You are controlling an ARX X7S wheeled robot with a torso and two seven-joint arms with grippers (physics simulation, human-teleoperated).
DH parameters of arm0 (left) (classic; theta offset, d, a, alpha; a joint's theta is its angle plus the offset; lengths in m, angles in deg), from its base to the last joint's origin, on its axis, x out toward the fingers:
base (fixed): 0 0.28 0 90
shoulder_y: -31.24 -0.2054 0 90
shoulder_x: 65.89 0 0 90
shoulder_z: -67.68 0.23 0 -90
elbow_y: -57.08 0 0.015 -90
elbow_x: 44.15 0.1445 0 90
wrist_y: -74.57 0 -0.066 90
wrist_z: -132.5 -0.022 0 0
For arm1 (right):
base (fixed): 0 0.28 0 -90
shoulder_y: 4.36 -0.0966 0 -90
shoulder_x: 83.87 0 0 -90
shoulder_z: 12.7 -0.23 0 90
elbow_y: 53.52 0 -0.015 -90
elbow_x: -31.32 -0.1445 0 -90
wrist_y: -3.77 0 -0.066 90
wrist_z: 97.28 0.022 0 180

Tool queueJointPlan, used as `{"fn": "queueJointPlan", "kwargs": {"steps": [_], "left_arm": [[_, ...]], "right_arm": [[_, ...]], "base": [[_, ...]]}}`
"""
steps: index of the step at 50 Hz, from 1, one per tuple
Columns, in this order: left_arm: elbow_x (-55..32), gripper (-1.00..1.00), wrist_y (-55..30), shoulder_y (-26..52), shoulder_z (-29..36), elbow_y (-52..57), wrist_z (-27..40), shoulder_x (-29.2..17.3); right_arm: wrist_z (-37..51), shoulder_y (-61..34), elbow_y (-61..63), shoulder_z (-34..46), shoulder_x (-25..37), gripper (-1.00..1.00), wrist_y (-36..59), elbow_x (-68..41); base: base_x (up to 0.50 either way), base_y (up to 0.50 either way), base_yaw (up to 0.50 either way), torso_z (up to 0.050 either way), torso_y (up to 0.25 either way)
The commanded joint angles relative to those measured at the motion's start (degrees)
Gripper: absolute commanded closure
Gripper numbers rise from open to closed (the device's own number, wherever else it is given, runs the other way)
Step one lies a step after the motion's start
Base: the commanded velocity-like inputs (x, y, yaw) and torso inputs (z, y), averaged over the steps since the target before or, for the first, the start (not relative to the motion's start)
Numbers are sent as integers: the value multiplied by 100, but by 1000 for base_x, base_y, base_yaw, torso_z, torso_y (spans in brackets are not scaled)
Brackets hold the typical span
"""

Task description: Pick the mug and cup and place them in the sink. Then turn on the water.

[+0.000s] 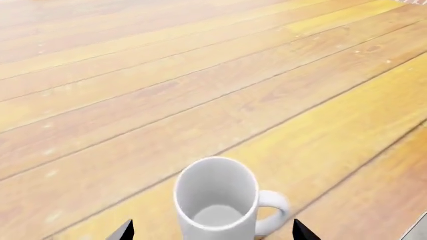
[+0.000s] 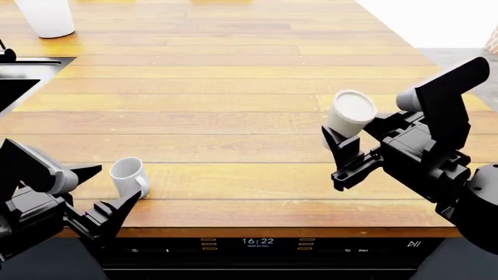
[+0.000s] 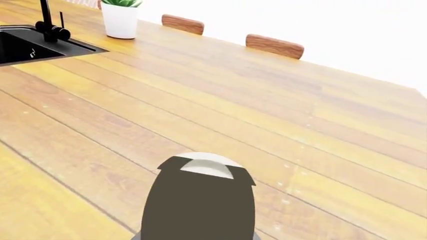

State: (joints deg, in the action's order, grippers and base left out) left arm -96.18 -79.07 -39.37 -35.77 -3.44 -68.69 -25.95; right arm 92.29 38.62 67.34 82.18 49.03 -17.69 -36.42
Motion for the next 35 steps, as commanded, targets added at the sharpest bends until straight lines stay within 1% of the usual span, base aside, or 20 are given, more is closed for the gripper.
{"fn": "queueJointPlan", "kwargs": {"steps": [1, 7, 20, 28, 32, 35], "left_arm": [[184, -100, 204, -288, -69, -72, 2, -2], [361, -100, 357, -238, 48, -219, 20, 47], [707, -100, 571, 539, 854, -767, -126, 256], [913, -100, 764, 787, 1239, -1115, -280, 413], [1024, -100, 878, 973, 1486, -1311, -375, 563], [1112, -100, 972, 1174, 1680, -1485, -461, 697]], "right_arm": [[60, -64, 39, 19, -8, 100, 35, -5], [122, -39, 80, -6, 5, 100, 44, -73], [68, -41, 18, 8, 48, 100, -39, -34], [109, -16, 11, 57, 7, 100, -83, 3], [-99, 64, -17, -153, 276, 100, -135, -104], [-171, 102, -32, -218, 362, 100, -166, -129]], "base": [[0, 0, 0, 0, 0], [0, 0, 0, 0, 2], [0, 0, 0, 0, 0], [0, 0, 0, 0, 0], [0, 0, 0, 0, 0], [0, 0, 0, 0, 0]]}}
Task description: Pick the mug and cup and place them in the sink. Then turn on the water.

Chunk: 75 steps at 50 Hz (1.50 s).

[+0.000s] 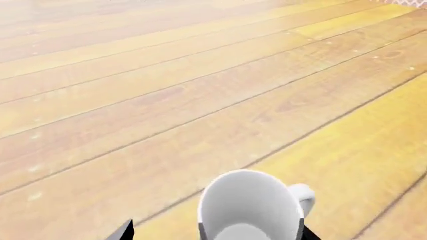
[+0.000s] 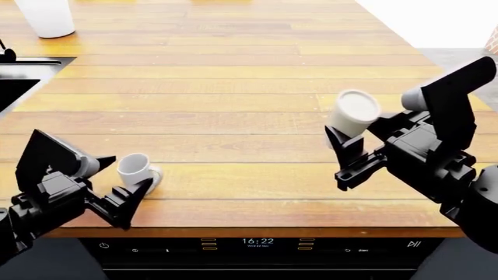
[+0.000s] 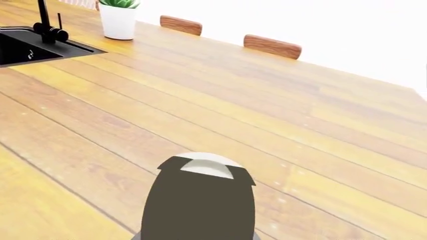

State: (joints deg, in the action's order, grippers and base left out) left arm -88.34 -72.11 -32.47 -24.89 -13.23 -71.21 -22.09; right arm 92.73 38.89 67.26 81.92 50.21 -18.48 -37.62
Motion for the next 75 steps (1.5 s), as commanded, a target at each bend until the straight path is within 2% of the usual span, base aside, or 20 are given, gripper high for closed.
{"fn": "queueJointPlan", "kwargs": {"steps": [1, 6, 7, 17, 24, 27, 32, 42, 51, 64, 67, 69, 75], "left_arm": [[358, -100, 311, 542, 650, -567, -239, 355], [425, -100, 471, 672, 829, -778, -377, 526], [428, 100, 493, 687, 845, -799, -395, 548], [357, 100, 503, 814, 858, -816, -430, 633], [-55, 100, 118, 800, 444, -282, -217, 418], [-540, 100, -337, 885, 10, 161, 32, 263], [-1462, 100, -1517, 1571, -369, 685, 699, 121], [-2800, 100, -3224, 2971, -715, 575, 2271, 393], [-3817, 100, -3205, 3594, -354, 224, 3315, 329], [-4442, 100, -3047, 3826, -19, -2, 3777, 273], [-4803, 100, -3223, 4338, 390, -331, 4037, 202], [-5031, 100, -3279, 4957, 865, -680, 4165, 147], [-5245, 100, -3263, 6522, 2118, -1336, 4038, 79]], "right_arm": [[-219, 91, -24, -201, 255, 100, -96, -9], [-237, 120, -37, -202, 280, 100, -124, 6], [-238, 119, -41, -194, 278, 100, -128, 13], [-239, 112, -95, -137, 262, 100, -171, 74], [-53, -104, -154, -137, 213, 100, -69, -14], [200, -293, -181, -104, 127, 100, 22, -13], [748, -722, -260, -176, -27, 100, 314, -320], [1367, -1127, -217, -478, -58, 100, 506, -931], [1395, -1166, -205, -479, -34, 100, 426, -852], [1541, -1436, -238, -307, -52, 100, 571, -988], [1442, -2027, -463, -13, 39, 100, 952, -1133], [1335, -2504, -658, 202, 33, 100, 1179, -1177], [849, -3604, -1226, 758, -164, 100, 1418, -947]], "base": [[0, 0, 0, 0, 0], [0, 0, 0, 0, 0], [0, 0, 0, 0, 0], [0, 0, 0, 0, 0], [0, 0, 0, 0, 0], [0, 0, 0, 0, 3], [0, 0, 0, 0, 0], [0, 0, 0, 0, 0], [0, 465, 0, 0, 1], [0, 500, 0, 0, 0], [0, 500, 0, 0, 0], [0, 500, 0, 0, 0], [0, 500, 0, 0, 2]]}}
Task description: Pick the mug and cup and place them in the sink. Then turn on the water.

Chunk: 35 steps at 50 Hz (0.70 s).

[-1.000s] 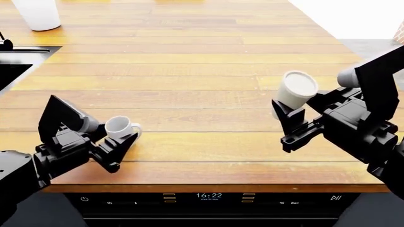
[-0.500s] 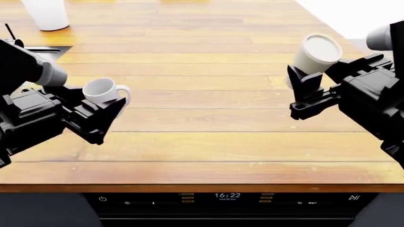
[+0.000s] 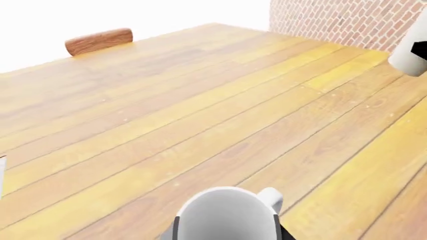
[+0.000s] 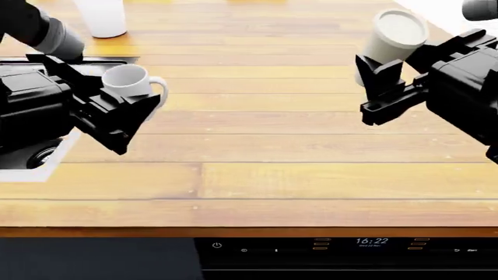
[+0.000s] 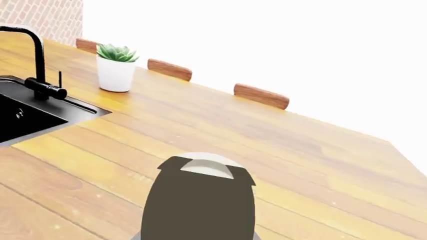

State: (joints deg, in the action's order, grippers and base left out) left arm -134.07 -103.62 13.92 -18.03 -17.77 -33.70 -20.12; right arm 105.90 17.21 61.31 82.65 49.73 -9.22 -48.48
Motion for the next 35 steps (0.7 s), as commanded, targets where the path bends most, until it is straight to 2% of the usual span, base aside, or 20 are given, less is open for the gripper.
{"fn": "queueJointPlan", "kwargs": {"steps": [1, 4, 9, 11, 21, 25, 35], "left_arm": [[-639, 100, -123, 2076, 1610, -950, 202, -120], [-273, 100, -121, 2731, 2183, -1250, -310, -48], [1070, 100, 60, 3892, 3258, -1902, -1863, 301], [1362, 100, 119, 4265, 3533, -2098, -2274, 397], [2966, 100, 1467, 4958, 4742, -3161, -3990, 1038], [3167, 100, 1711, 5047, 4870, -3344, -4207, 1176], [3143, 100, 1908, 4824, 4773, -3198, -4106, 1138]], "right_arm": [[-559, -1543, -684, 772, -130, 100, 499, 205], [-965, -1952, -900, 1136, -169, 100, 446, 570], [-1931, -2908, -1544, 2019, -374, 100, 195, 1443], [-2278, -3253, -1796, 2296, -446, 100, 46, 1729], [-3194, -4015, -2839, 3125, -907, 100, -811, 2745], [-3220, -4047, -3050, 3201, -1044, 100, -1027, 2918], [-3132, -3955, -2849, 3105, -1031, 100, -1079, 2834]], "base": [[0, 500, 0, 0, 0], [8, 500, 0, 0, 0], [33, 500, 0, 0, 0], [72, 500, 0, 0, 0], [196, 500, 0, 0, 0], [260, 500, 0, 0, 3], [228, 500, 0, 0, 1]]}}
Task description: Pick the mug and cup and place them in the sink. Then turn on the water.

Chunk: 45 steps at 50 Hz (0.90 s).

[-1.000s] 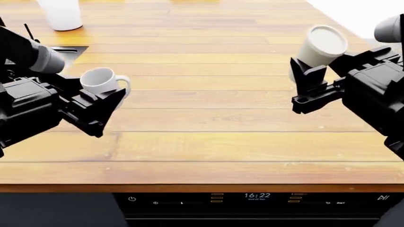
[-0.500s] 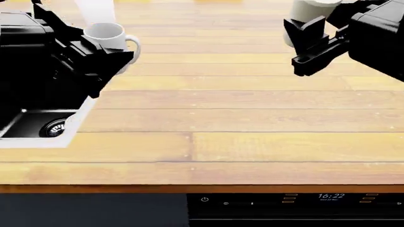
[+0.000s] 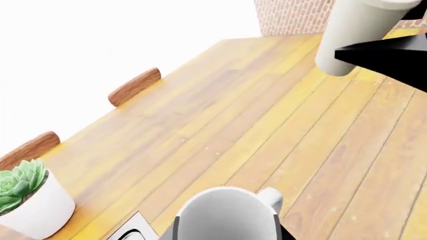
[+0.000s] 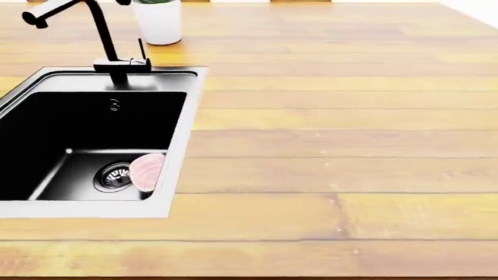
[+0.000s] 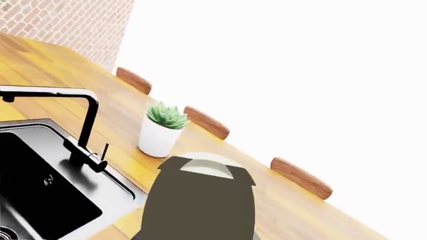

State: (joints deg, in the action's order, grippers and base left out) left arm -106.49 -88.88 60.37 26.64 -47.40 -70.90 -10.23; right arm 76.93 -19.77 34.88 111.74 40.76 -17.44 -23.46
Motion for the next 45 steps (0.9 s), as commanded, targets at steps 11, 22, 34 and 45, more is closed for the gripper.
{"fn": "queueJointPlan", "kwargs": {"steps": [11, 22, 34, 45], "left_arm": [[578, 100, 434, 586, 481, -864, -739, 561], [556, 100, 382, 620, 429, -906, -719, 569], [512, 100, 382, 520, 346, -792, -638, 454], [507, 100, 408, 458, 328, -773, -641, 427]], "right_arm": [[-184, -191, -129, 92, -73, 100, -259, 238], [-105, -198, -147, 63, -87, 100, -265, 241], [-125, -231, -150, 93, -107, 100, -294, 254], [-168, -200, -197, 164, -130, 100, -372, 311]], "base": [[-142, 468, 0, 0, 2], [-254, 460, 0, 0, 0], [190, 500, 0, 0, 0], [161, 500, 0, 1, 0]]}}
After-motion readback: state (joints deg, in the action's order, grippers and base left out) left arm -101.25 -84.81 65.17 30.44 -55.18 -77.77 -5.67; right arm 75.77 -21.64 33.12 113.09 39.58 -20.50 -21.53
